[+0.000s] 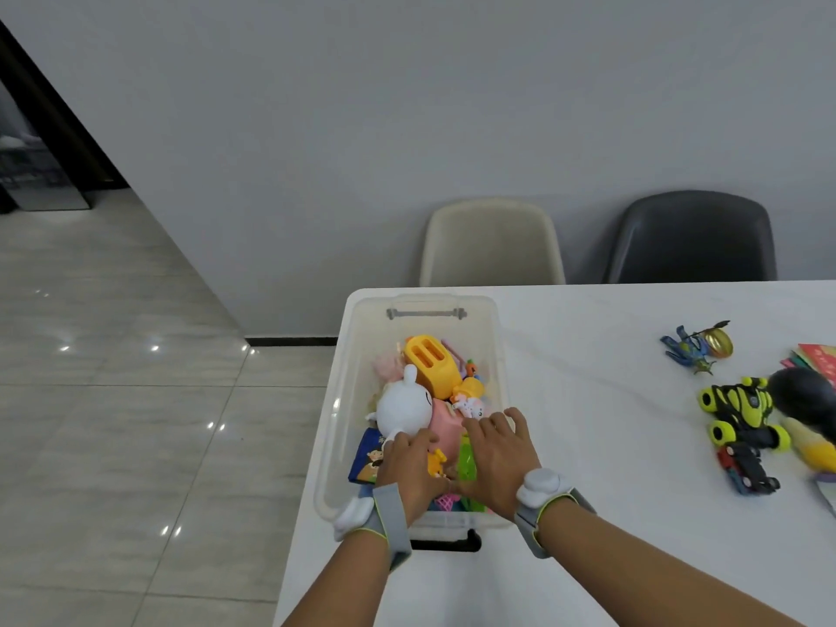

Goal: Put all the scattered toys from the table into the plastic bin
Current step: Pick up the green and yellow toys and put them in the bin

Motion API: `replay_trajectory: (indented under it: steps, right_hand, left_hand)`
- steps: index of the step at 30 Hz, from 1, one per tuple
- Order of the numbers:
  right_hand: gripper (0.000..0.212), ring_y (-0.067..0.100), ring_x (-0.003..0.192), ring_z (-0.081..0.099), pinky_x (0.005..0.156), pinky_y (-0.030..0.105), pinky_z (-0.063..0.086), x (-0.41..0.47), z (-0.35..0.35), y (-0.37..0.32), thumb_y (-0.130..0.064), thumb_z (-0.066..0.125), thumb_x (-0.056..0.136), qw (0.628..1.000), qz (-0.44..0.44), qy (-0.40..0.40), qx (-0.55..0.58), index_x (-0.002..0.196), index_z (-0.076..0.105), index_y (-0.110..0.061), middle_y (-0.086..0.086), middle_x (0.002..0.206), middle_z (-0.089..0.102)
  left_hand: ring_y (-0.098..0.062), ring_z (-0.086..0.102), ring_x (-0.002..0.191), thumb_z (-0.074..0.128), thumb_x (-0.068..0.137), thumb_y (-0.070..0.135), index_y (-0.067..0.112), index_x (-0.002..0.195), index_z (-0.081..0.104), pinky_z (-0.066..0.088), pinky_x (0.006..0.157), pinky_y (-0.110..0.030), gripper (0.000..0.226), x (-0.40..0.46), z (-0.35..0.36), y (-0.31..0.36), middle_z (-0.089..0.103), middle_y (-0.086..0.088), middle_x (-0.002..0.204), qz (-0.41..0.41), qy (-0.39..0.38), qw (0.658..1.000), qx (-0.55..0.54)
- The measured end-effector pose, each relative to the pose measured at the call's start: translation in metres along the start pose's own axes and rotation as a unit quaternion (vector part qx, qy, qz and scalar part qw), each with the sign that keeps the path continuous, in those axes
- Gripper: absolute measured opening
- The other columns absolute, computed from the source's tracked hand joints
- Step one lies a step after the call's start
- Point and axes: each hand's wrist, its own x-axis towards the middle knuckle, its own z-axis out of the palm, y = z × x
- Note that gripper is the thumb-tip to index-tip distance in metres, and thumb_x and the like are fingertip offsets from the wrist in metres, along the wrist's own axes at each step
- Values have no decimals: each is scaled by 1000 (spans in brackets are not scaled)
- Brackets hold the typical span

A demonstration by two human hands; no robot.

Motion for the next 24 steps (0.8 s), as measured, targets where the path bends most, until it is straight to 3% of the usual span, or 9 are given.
replay_trajectory:
  steps: [5,8,11,13,19,24]
  right_hand:
    - [61,26,97,60,100,43,35,-5,-8,3,-67,55,76,999,4,13,32,117,65,-22,0,101,64]
    - [50,26,102,58,92,39,41,0,-20,6,-52,53,82,997,15,19,74,122,63,-24,-1,109,63]
    - [44,27,105,54,82,37,45,6,-36,18,-37,60,84,989,59,19,136,126,59,-23,2,114,59]
    - [41,26,108,51,85,39,46,11,-44,29,-31,61,88,975,105,26,196,128,57,-21,3,117,57]
    - [42,20,116,47,88,34,47,7,-61,86,-28,61,90,947,187,39,257,130,51,-25,-1,124,51]
    - [41,16,118,46,86,28,45,-20,-69,156,-31,60,90,932,251,41,259,129,49,-30,-5,126,49]
  left_hand:
    - [-23,48,111,66,65,55,38,125,50,50,87,-38,64,6,-11,5,51,1,118,20,27,999,-40]
    - [-21,52,108,63,70,52,41,121,51,53,85,-41,53,11,-18,18,53,3,113,32,50,997,-55]
    - [-19,55,104,61,73,49,43,117,54,55,81,-41,44,13,-22,43,57,3,109,49,66,993,-85]
    - [-18,57,103,61,76,47,41,115,57,54,83,-39,40,16,-23,60,58,2,108,60,81,988,-118]
    - [-14,59,103,73,83,31,32,119,59,50,88,-33,38,24,-11,111,57,4,108,103,101,978,-152]
    - [-19,55,103,70,84,30,33,115,59,49,85,-38,33,33,9,162,61,6,103,123,133,981,-64]
